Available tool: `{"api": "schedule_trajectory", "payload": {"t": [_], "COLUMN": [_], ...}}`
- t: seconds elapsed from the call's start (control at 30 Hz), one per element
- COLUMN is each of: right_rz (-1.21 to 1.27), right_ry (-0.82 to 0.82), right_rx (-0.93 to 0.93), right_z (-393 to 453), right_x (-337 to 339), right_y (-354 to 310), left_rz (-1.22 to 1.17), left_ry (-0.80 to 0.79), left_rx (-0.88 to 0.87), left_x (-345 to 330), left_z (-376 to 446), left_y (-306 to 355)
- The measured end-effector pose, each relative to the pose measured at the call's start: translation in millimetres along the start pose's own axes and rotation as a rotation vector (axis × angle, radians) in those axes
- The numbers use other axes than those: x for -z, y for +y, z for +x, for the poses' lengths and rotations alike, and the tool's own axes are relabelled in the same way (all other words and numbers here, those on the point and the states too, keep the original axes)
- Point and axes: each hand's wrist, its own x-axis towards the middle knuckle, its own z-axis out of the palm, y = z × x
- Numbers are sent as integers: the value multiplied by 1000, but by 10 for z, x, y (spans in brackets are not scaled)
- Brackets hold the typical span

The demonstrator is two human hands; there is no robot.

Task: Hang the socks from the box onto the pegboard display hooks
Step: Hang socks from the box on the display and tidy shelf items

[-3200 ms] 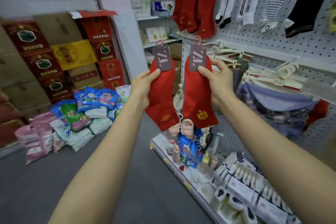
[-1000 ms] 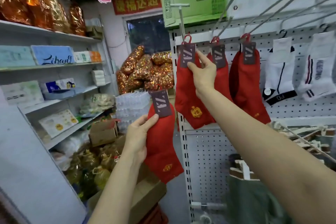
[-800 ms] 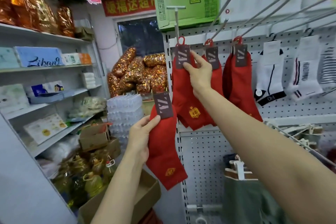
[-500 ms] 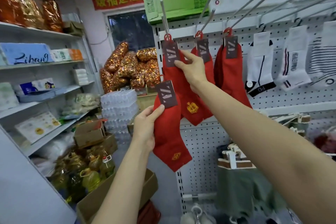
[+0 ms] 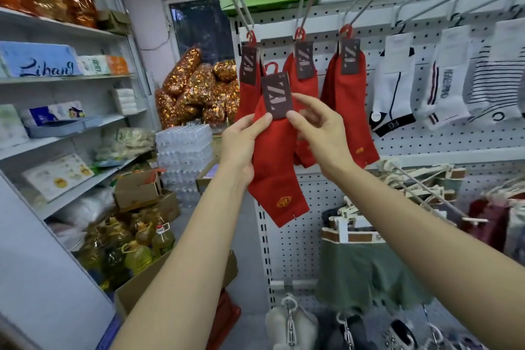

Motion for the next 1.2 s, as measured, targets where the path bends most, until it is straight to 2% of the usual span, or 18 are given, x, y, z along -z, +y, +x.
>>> {"api": "schedule_trajectory", "payload": {"t": [0.13,0.27,0.57,0.73,0.97,1.2], "right_rz": [9,35,-9,34,58,-67], "right_ry": [59,86,230,273,253,300], "right_rx": [-30,-74,-111,-110,-49,-7], "right_z": [-10,31,260,433,839,1171], "right_x": [187,465,937,960,716,442], "right_y": [-15,-11,61,12,-99,-43], "left_rz": [61,258,764,895,899,909], "left_ry": [-22,-16,24,-42,-95,-174], "left_rx": [-4,-62,-551,-721,-765,-756], "left_x": [-221,-419,-830,-1095,-1094,-981], "left_z": [-23,-13,312,463,602,606], "left_y": [-84,-80,499,778,807,878]}}
